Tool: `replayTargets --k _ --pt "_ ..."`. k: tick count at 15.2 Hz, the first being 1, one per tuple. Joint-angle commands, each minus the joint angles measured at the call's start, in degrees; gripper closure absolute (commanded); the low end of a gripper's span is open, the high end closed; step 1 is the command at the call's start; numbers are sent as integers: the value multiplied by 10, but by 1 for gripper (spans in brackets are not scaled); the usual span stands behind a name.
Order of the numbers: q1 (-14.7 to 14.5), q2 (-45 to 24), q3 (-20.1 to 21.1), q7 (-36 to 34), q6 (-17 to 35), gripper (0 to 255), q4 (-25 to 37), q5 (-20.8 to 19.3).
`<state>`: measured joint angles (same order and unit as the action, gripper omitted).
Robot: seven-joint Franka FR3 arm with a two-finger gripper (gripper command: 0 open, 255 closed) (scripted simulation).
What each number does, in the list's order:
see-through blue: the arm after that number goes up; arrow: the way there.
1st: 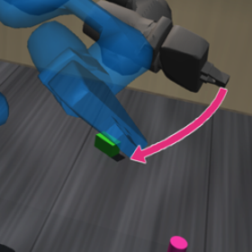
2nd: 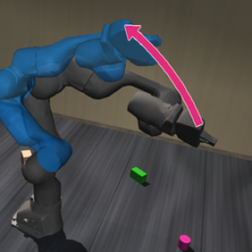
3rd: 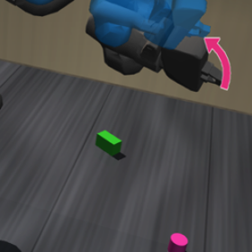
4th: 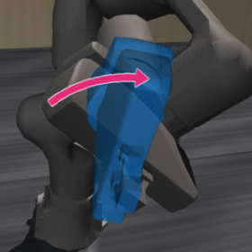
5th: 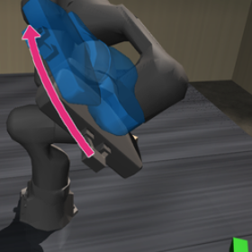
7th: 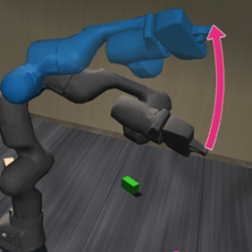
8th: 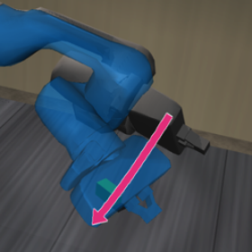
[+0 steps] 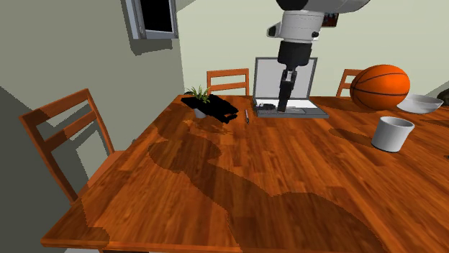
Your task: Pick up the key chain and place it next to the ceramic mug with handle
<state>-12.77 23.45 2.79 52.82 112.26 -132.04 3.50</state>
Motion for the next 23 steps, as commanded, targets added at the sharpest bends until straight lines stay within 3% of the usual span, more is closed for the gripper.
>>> replayTargets --k 1,10,17,23 --pt "10 9 -19 27 -2 255 -9 -6" --pt "62 22 -114 153 -12 255 -16 -42" --pt "102 -11 -201 268 -18 255 22 -65" --pt "102 -20 -205 272 30 255 -16 -65"
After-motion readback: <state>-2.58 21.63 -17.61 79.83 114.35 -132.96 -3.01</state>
